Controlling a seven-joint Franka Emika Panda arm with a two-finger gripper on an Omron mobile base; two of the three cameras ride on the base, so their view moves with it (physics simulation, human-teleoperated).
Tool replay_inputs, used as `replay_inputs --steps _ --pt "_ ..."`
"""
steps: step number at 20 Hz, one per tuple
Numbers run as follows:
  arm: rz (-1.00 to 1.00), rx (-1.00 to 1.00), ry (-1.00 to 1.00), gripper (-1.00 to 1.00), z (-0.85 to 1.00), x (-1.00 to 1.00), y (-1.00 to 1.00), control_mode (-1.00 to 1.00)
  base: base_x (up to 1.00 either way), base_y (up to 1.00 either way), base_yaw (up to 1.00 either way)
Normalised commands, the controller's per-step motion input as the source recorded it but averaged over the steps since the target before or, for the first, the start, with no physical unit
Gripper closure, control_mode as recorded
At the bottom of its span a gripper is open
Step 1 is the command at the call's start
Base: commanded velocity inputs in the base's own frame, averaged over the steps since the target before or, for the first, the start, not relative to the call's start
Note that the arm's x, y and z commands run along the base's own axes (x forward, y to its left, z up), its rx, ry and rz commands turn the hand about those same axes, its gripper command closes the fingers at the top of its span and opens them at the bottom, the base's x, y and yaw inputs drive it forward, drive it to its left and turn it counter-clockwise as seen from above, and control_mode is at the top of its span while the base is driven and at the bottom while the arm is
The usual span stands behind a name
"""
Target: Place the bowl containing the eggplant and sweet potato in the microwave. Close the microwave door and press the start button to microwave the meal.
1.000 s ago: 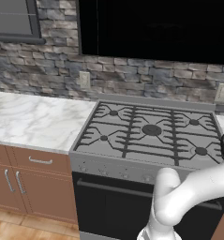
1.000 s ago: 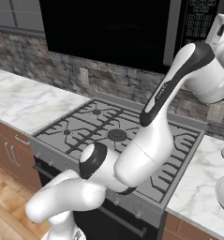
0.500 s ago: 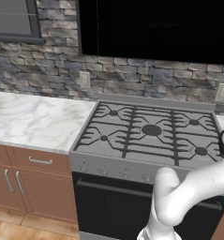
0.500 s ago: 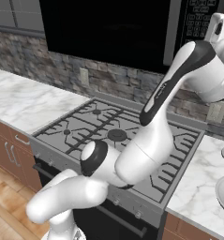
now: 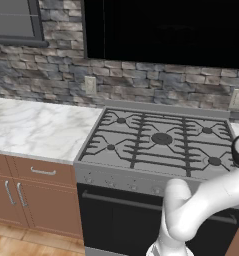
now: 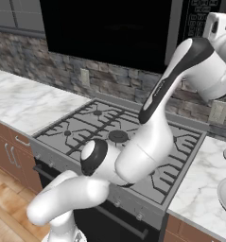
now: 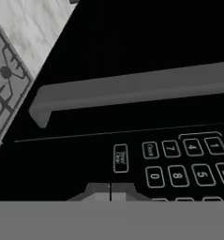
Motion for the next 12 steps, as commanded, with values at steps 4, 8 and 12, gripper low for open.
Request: replay_inputs --steps 4,8,12 --pt "-0.09 0.00 0.00 1.00 0.00 0.26 0.00 -1.00 0.00 0.00 0.00" --pt "-0.10 0.00 0.00 1.00 -0.01 0.26 -0.14 -1.00 0.00 0.00 0.00" --pt "-0.09 0.00 0.00 1.00 -0.15 0.21 -0.25 -1.00 0.00 0.00 0.00"
